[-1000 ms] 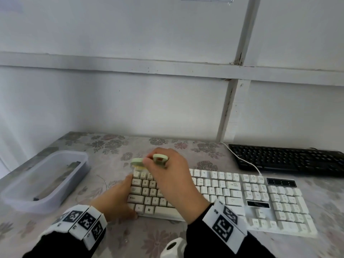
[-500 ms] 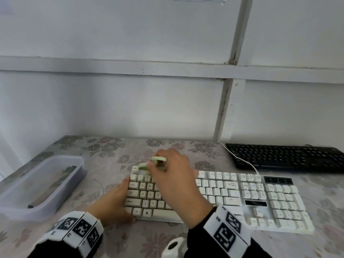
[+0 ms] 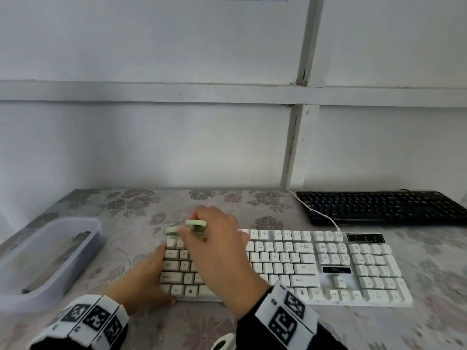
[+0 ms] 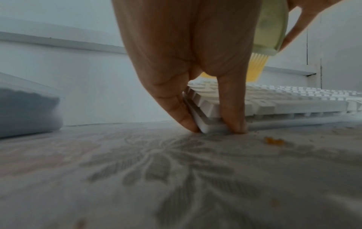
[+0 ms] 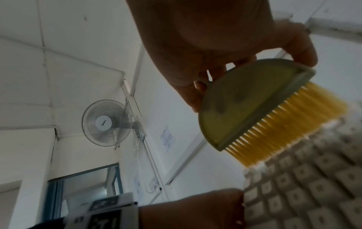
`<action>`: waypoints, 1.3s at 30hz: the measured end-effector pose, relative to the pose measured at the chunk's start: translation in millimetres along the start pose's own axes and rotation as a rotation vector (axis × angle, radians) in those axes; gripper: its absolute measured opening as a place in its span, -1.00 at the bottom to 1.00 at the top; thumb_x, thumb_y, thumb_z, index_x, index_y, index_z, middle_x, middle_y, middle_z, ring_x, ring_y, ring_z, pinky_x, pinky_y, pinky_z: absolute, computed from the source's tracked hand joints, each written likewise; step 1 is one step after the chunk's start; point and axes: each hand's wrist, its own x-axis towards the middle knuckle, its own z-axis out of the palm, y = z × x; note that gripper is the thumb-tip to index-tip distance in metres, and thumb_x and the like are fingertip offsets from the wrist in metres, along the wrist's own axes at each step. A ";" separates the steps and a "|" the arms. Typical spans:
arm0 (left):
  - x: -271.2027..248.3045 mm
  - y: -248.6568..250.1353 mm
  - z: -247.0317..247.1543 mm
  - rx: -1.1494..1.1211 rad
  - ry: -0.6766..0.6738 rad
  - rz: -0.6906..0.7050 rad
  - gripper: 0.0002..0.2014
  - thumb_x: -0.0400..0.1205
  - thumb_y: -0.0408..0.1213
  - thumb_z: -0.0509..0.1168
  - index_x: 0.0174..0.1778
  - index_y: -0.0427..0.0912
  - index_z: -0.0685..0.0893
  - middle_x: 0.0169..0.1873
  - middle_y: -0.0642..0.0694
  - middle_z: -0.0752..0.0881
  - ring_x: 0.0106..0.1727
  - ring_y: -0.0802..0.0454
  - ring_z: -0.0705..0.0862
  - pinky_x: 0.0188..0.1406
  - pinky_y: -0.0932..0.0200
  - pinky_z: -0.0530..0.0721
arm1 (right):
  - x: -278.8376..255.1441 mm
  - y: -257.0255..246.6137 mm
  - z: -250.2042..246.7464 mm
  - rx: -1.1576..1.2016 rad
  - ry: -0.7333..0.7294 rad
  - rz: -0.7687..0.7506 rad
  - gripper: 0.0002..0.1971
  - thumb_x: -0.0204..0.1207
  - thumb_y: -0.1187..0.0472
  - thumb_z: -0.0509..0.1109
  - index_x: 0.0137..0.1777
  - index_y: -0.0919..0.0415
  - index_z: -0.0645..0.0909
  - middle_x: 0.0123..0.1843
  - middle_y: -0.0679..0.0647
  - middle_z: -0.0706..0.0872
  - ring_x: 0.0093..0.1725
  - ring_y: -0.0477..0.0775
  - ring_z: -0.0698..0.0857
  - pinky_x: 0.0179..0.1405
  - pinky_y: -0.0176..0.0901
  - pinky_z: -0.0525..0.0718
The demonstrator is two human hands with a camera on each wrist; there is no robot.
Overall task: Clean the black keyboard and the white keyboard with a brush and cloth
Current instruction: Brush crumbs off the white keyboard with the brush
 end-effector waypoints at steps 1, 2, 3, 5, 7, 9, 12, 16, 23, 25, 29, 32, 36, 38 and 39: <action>0.2 -0.2 0.2 -0.002 -0.001 0.001 0.03 0.21 -0.14 0.50 0.51 0.10 0.02 0.15 0.20 0.50 0.13 0.23 0.55 0.11 0.33 0.54 | -0.3 -0.5 4.3 0.010 -0.009 -0.008 -0.84 0.61 -0.08 0.23 -0.14 -0.07 0.44 0.01 -0.17 0.58 0.13 -0.01 0.42 0.05 0.02 0.24; 0.3 0.0 0.2 -0.001 -0.001 0.005 0.03 0.22 -0.15 0.51 0.52 0.10 0.01 0.14 0.21 0.50 0.13 0.23 0.54 0.11 0.33 0.54 | -0.4 1.0 6.2 0.008 -0.009 0.000 -0.84 0.61 -0.09 0.23 -0.14 -0.07 0.44 0.01 -0.17 0.58 0.13 -0.01 0.42 0.09 0.03 0.26; -0.1 1.0 0.1 0.001 -0.001 0.005 0.04 0.23 -0.17 0.52 0.52 0.11 -0.01 0.13 0.23 0.47 0.14 0.24 0.53 0.12 0.35 0.51 | 0.3 5.8 6.9 0.008 -0.002 0.026 -0.83 0.60 -0.09 0.24 -0.15 -0.06 0.43 -0.01 -0.18 0.58 0.12 -0.02 0.42 0.12 0.05 0.28; -1.8 3.1 -1.3 0.013 0.003 0.004 0.06 0.27 -0.19 0.53 0.54 0.11 -0.06 0.08 0.27 0.43 0.14 0.26 0.49 0.14 0.41 0.44 | 0.7 17.8 2.9 0.066 0.012 0.098 -0.79 0.57 -0.09 0.27 -0.23 -0.05 0.42 -0.11 -0.19 0.57 0.05 -0.01 0.48 0.19 0.15 0.41; -3.1 4.6 -1.8 0.019 0.004 0.021 0.05 0.29 -0.22 0.53 0.53 0.14 -0.07 0.01 0.34 0.41 0.12 0.29 0.47 0.08 0.48 0.39 | -0.8 26.3 -7.4 0.145 0.062 0.155 -0.80 0.51 -0.12 0.28 -0.28 -0.10 0.44 -0.20 -0.15 0.59 -0.05 0.04 0.57 0.15 0.32 0.57; -4.4 6.4 -1.8 0.023 0.011 0.040 0.02 0.31 -0.24 0.52 0.47 0.21 -0.09 -0.01 0.43 0.36 0.10 0.35 0.44 -0.02 0.56 0.37 | -2.6 30.8 -22.3 0.140 0.137 0.183 -0.81 0.51 -0.06 0.31 -0.30 -0.09 0.46 -0.20 -0.09 0.63 -0.05 0.09 0.63 0.16 0.33 0.59; -5.8 8.6 -2.4 0.019 0.030 0.066 -0.02 0.32 -0.26 0.51 0.36 0.26 -0.10 -0.01 0.48 0.30 0.03 0.42 0.45 -0.09 0.62 0.39 | -7.7 39.0 -39.0 0.244 0.236 0.172 -0.85 0.53 0.07 0.38 -0.24 0.05 0.55 -0.23 -0.05 0.66 -0.09 0.06 0.64 0.15 0.24 0.59; -6.1 8.4 -1.0 0.006 0.029 0.063 -0.05 0.33 -0.28 0.51 0.32 0.26 -0.10 -0.01 0.47 0.29 0.03 0.42 0.44 -0.14 0.71 0.38 | -18.4 41.0 -36.1 0.238 0.217 0.117 -0.81 0.50 -0.01 0.38 -0.28 0.00 0.50 -0.31 -0.13 0.60 -0.13 -0.01 0.58 0.14 0.28 0.56; -5.1 9.1 -2.3 -0.030 0.029 0.104 -0.11 0.30 -0.32 0.52 0.14 0.45 -0.01 0.05 0.48 0.28 0.09 0.41 0.44 -0.10 0.68 0.38 | -25.1 63.7 -54.2 0.067 0.256 0.181 -0.83 0.54 0.03 0.34 -0.26 0.00 0.50 -0.21 -0.13 0.63 -0.01 -0.03 0.55 0.28 0.26 0.45; -5.2 8.3 -1.8 -0.030 0.019 0.105 -0.12 0.30 -0.32 0.52 0.11 0.48 0.00 0.06 0.49 0.29 0.05 0.47 0.42 -0.10 0.67 0.39 | -28.6 64.8 -61.4 -0.025 0.296 0.187 -0.87 0.55 0.07 0.34 -0.21 0.02 0.54 -0.17 -0.15 0.65 0.03 -0.12 0.47 0.40 0.24 0.30; -4.6 9.2 -1.6 -0.024 0.027 0.094 -0.14 0.29 -0.32 0.52 0.11 0.48 0.04 0.07 0.48 0.33 0.08 0.48 0.44 -0.14 0.67 0.42 | -32.1 56.1 -64.0 0.143 0.271 0.131 -0.85 0.52 0.14 0.41 -0.26 0.00 0.55 -0.02 -0.32 0.58 0.01 -0.13 0.53 0.29 0.20 0.44; -6.7 13.4 -1.0 0.008 0.044 0.102 -0.18 0.33 -0.34 0.51 0.10 0.47 0.08 0.01 0.51 0.32 -0.02 0.57 0.42 -0.19 0.70 0.41 | -32.2 65.7 -63.6 0.114 0.297 0.146 -0.84 0.52 0.14 0.41 -0.27 0.03 0.54 -0.23 -0.15 0.64 -0.01 -0.07 0.56 0.25 0.25 0.48; -6.8 12.3 -2.1 0.023 0.024 0.091 -0.18 0.31 -0.32 0.51 0.14 0.49 0.13 0.01 0.53 0.29 -0.01 0.57 0.46 -0.16 0.71 0.41 | -30.5 72.7 -68.9 -0.022 0.338 0.193 -0.84 0.53 0.13 0.35 -0.27 0.04 0.50 -0.24 -0.14 0.64 0.01 -0.11 0.47 0.40 0.29 0.32; -6.6 12.0 -2.8 0.016 0.021 0.080 -0.15 0.30 -0.33 0.53 0.11 0.47 0.07 0.03 0.52 0.28 0.06 0.40 0.48 -0.14 0.70 0.39 | -30.8 65.1 -68.2 -0.003 0.333 0.138 -0.86 0.52 0.14 0.37 -0.26 0.03 0.52 -0.24 -0.16 0.64 0.01 -0.15 0.45 0.40 0.26 0.30; -6.8 12.4 -2.8 0.013 0.023 0.080 -0.15 0.29 -0.33 0.53 0.11 0.45 0.06 0.03 0.52 0.28 0.09 0.36 0.48 -0.14 0.69 0.39 | -31.5 61.2 -66.6 0.050 0.317 0.113 -0.87 0.52 0.15 0.39 -0.25 0.04 0.54 -0.24 -0.16 0.64 0.02 -0.15 0.47 0.36 0.24 0.36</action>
